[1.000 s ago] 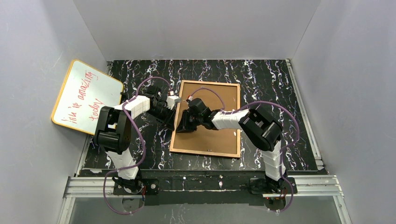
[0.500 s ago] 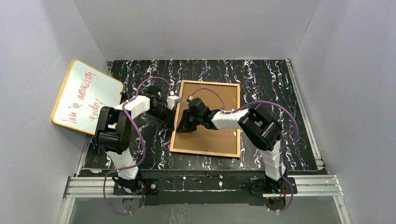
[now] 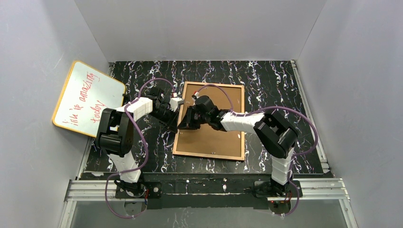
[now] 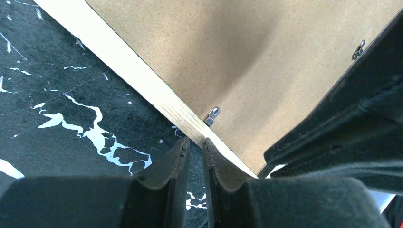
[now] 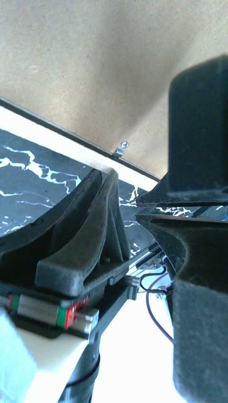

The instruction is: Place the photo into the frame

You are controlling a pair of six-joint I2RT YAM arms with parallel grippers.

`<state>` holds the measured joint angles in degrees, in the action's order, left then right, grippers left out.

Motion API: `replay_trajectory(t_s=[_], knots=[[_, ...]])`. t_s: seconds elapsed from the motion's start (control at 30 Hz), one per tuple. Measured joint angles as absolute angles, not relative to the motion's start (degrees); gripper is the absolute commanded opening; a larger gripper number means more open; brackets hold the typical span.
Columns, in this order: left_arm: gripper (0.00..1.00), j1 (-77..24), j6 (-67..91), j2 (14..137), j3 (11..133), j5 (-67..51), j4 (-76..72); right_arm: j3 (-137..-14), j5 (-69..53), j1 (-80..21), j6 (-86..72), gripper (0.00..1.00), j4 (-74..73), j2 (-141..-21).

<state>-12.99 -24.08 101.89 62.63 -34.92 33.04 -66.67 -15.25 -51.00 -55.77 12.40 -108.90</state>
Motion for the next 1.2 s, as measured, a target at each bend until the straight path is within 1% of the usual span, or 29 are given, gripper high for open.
replay_trajectory(t_s=[0.07, 0.3, 0.47, 0.6, 0.73, 0.77, 0.9, 0.97, 1.1, 1.2], knots=[[0.14, -13.0, -24.1, 101.9, 62.6, -34.9, 33.1, -66.2, -15.3, -51.0, -56.4, 0.24, 12.5, -108.9], [0.13, -13.0, -24.1, 101.9, 62.7, -34.9, 33.1, -65.1, -15.4, -51.0, -57.1, 0.25, 11.6, -110.6], [0.14, -13.0, -24.0, 101.9, 62.8, -34.8, 33.3, -65.1, -15.2, -50.0, -57.1, 0.33, 10.6, -110.8], [0.13, -13.0, -24.0, 102.2, 64.5, -33.5, 34.8, -65.1, -15.3, -45.0, -56.4, 0.36, 10.3, -110.5], [0.14, -11.4, -22.7, 105.9, 70.6, -32.8, 35.7, -67.0, -15.9, -38.3, -54.2, 0.36, 8.4, -110.6], [0.15, -10.8, -22.2, 107.0, 72.4, -32.9, 35.8, -67.9, -16.1, -36.8, -53.7, 0.37, 7.9, -110.7], [0.30, -9.4, -20.3, 111.3, 78.7, -33.8, 35.9, -73.1, -17.6, -33.5, -52.0, 0.37, 7.4, -112.7], [0.33, -9.1, -19.1, 113.6, 81.4, -34.9, 35.8, -76.1, -18.4, -32.9, -51.2, 0.37, 7.4, -114.8], [0.32, -9.1, -17.2, 117.4, 84.9, -37.0, 35.9, -80.2, -19.9, -33.0, -50.2, 0.37, 6.9, -119.6], [0.26, -9.1, -16.5, 119.0, 85.6, -38.0, 35.9, -82.7, -20.5, -33.0, -49.7, 0.37, 6.0, -123.3]])
